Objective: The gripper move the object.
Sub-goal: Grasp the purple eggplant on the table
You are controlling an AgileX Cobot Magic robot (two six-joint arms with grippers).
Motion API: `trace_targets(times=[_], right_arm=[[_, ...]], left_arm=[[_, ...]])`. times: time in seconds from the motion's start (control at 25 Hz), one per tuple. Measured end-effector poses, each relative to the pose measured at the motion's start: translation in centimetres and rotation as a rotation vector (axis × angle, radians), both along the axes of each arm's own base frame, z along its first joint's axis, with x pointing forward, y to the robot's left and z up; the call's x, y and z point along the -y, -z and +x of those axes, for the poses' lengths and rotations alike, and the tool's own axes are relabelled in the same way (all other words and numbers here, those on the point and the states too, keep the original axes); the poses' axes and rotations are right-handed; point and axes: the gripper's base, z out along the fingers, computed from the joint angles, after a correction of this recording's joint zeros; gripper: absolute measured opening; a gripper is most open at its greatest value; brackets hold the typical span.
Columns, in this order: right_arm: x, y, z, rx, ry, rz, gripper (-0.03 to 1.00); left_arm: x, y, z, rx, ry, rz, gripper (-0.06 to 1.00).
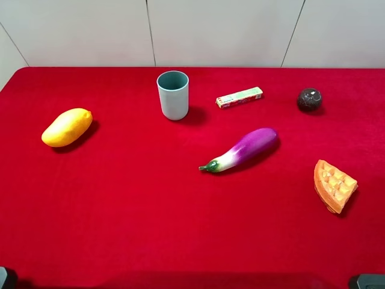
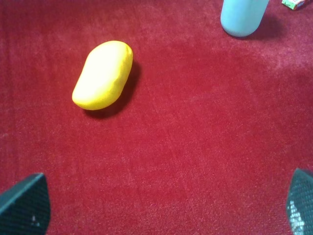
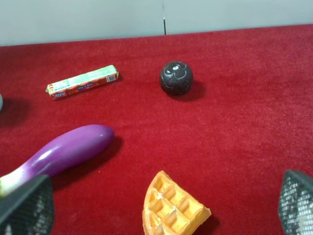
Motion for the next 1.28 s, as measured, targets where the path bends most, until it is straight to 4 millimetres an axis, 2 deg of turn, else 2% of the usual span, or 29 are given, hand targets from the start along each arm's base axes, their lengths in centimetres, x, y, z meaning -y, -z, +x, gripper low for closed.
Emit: trace_targets(times=[0.96,1.12,1.28], right_arm=[[0.0,0.0,0.0,0.0,0.0,0.0,0.69],[0.0,0.0,0.0,0.0,0.0,0.0,0.69],[0.0,0.0,0.0,0.0,0.0,0.0,0.69]], left_arm=[[0.0,-0.1,0.0,0.002,0.0,0.0,0.96],[0.0,-0.7,0.1,-0.004,0.0,0.001,0.96],[0.2,-2.0,1.2,-0.062,0.0,0.011,0.96]])
